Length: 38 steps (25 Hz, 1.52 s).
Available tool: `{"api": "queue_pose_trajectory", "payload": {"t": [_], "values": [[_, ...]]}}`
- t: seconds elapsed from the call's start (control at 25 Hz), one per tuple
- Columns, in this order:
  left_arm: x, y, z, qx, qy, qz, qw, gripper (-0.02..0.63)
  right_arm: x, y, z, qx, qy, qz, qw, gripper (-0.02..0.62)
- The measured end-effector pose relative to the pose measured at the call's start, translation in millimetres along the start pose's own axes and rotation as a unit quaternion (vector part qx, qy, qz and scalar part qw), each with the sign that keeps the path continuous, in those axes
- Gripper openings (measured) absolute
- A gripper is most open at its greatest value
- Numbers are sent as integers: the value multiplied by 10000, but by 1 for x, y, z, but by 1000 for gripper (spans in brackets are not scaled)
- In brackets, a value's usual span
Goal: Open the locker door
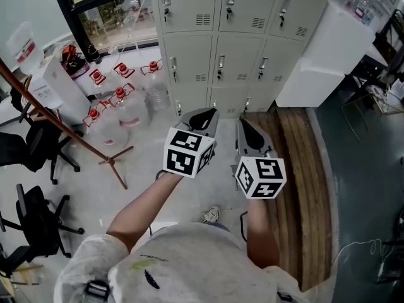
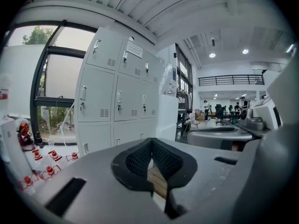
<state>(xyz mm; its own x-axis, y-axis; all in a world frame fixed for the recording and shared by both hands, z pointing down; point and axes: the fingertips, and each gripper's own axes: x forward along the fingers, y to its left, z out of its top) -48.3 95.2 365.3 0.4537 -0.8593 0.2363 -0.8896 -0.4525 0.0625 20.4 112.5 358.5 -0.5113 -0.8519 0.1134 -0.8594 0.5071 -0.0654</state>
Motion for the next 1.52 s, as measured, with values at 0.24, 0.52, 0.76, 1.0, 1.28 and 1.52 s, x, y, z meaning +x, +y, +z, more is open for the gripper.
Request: {"api": "queue_pose_trajectory", "payload": {"t": [0.24,0.52,0.76,1.0,1.28,1.52], "values": [[35,-14,12,45,62,165,9998,8,10,-41,10,101,-69,194,9997,3],[56,-16,23,34,9,412,9991,6,20,-60,18,121,-147,472,9987,3],[66,-13,23,-14,-21,493,9988,6,30,-69,18,121,-142,591,9981,3],[79,-1,25,-78,-73,554,9984,6,43,-74,19,78,-140,675,9976,3],[109,25,30,-157,-110,549,9983,8,77,-88,22,-15,-98,672,9977,3],[146,60,35,-175,-101,495,9986,6,126,-101,24,-24,-57,616,9981,3]]}}
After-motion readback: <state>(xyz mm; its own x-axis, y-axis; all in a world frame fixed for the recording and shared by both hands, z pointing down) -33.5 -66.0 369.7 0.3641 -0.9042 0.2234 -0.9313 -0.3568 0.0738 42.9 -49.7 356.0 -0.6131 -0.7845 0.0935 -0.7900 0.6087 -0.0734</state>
